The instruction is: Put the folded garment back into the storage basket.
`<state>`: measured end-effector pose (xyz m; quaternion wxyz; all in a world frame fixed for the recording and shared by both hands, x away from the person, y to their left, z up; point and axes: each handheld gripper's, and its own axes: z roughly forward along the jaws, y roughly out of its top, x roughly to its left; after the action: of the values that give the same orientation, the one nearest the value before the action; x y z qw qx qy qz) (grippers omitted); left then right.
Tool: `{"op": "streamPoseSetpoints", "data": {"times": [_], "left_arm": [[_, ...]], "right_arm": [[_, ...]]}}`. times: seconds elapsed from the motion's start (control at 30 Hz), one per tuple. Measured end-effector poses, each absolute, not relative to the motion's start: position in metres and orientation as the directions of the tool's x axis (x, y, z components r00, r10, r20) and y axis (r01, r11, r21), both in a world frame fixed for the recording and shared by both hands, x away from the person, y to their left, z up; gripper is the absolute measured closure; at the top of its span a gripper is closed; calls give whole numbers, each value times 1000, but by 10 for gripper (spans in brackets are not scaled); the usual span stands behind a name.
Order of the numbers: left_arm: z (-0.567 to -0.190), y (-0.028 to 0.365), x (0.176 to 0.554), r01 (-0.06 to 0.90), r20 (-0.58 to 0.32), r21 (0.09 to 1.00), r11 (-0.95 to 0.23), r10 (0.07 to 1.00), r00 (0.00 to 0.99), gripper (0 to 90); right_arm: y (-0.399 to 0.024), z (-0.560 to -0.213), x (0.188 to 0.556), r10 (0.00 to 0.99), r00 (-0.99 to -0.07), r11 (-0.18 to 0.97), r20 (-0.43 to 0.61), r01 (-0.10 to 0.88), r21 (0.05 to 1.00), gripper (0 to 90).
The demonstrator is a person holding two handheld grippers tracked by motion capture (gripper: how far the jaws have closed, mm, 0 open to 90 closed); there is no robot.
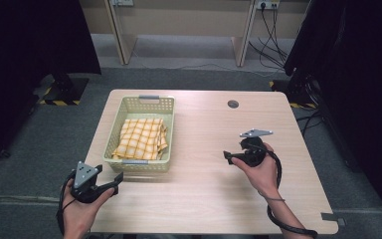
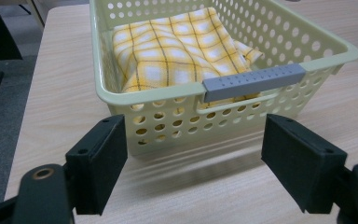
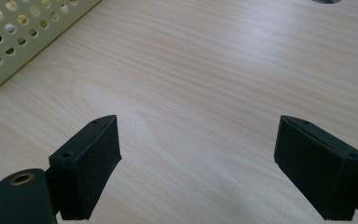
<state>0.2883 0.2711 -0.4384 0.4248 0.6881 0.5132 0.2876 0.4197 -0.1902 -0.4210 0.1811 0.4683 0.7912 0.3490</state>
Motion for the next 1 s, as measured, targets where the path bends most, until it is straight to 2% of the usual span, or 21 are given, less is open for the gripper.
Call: {"op": "streamPoseSetpoints", "data": {"times": [1.0], "left_arm": [[-450, 277, 276, 459, -53, 883, -93, 954, 296, 220]], "right_arm": [[-232, -435, 400, 902, -430, 268, 41, 631, 728, 151]]}}
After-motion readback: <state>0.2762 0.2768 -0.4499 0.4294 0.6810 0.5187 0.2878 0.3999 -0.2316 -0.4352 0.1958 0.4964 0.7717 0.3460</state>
